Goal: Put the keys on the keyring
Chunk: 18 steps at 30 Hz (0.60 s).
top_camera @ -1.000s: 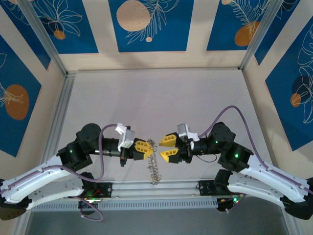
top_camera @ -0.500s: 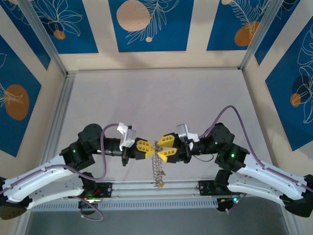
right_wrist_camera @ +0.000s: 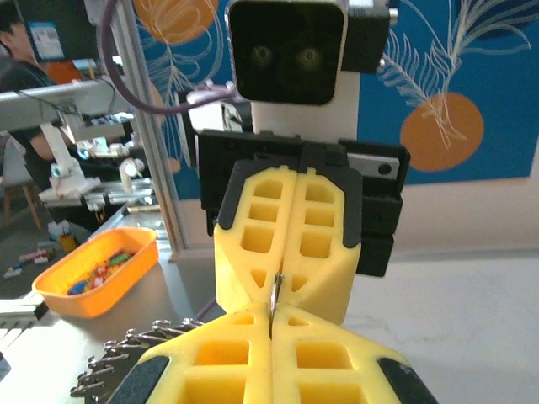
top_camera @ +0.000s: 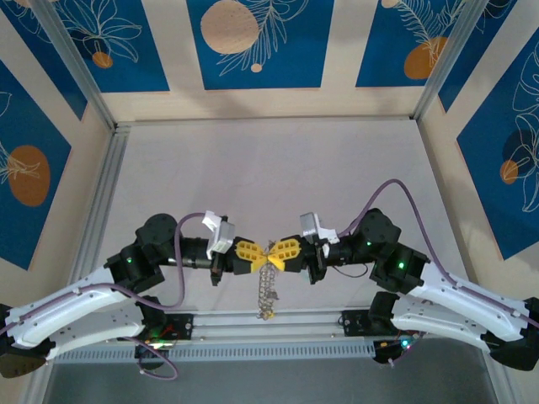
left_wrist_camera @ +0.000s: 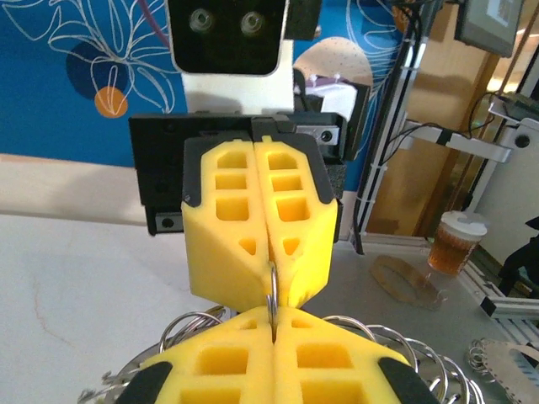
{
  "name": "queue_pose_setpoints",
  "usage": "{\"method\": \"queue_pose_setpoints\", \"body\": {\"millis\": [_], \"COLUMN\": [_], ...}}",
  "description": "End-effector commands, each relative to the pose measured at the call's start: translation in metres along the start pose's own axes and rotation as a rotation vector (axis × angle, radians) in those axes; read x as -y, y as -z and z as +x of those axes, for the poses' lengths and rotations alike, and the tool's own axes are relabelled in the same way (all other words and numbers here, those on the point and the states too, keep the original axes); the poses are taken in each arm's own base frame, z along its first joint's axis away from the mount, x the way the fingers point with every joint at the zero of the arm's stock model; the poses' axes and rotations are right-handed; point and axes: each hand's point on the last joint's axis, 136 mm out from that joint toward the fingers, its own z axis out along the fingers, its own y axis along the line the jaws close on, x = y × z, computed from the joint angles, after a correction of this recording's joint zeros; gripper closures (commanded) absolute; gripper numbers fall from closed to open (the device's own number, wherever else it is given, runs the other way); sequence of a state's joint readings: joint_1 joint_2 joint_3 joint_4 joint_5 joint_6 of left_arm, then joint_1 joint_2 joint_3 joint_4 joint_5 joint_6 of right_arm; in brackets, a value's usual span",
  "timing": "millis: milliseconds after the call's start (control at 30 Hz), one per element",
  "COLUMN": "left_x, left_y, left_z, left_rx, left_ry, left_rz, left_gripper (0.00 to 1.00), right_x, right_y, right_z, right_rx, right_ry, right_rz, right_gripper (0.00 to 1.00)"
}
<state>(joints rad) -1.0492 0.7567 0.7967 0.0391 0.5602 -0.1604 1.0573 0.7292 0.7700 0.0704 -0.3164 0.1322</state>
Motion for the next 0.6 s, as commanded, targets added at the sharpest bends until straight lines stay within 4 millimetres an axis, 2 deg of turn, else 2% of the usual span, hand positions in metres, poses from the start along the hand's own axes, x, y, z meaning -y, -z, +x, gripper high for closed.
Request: {"method": "queue_pose_setpoints", "body": {"millis": [0,100,300,567], "left_x": [0.001,-0.001,-0.002,-0.006], "left_y": [0.008,0.013,0.014,0.006], "left_z": [-0.015,-0.011,-0.006,0.0], "left_rx": [-0.022,-0.099,-0.204,-0.259], "left_ry": [-0.044,-0.054,-0.056,-0.056], "left_rz": [-0.037,-0.071,-0.077,-0.061], "left_gripper": [0.91,0.82,0.77,0.75], "right_x": [0.007,0.011,0.011,0.01], "right_y": [0.005,0.009,0.009,-0.002], "right_z": [-0.003,-0.003,-0.005,0.001], "right_rx": [-0.088,-0.158,-0.246,-0.316], "right_ry": [0.035,0.046,0.063,0.069], "right_rz": [0.074,0.108,0.109,0.074], "right_gripper": [1.0,1.0,1.0,1.0]}}
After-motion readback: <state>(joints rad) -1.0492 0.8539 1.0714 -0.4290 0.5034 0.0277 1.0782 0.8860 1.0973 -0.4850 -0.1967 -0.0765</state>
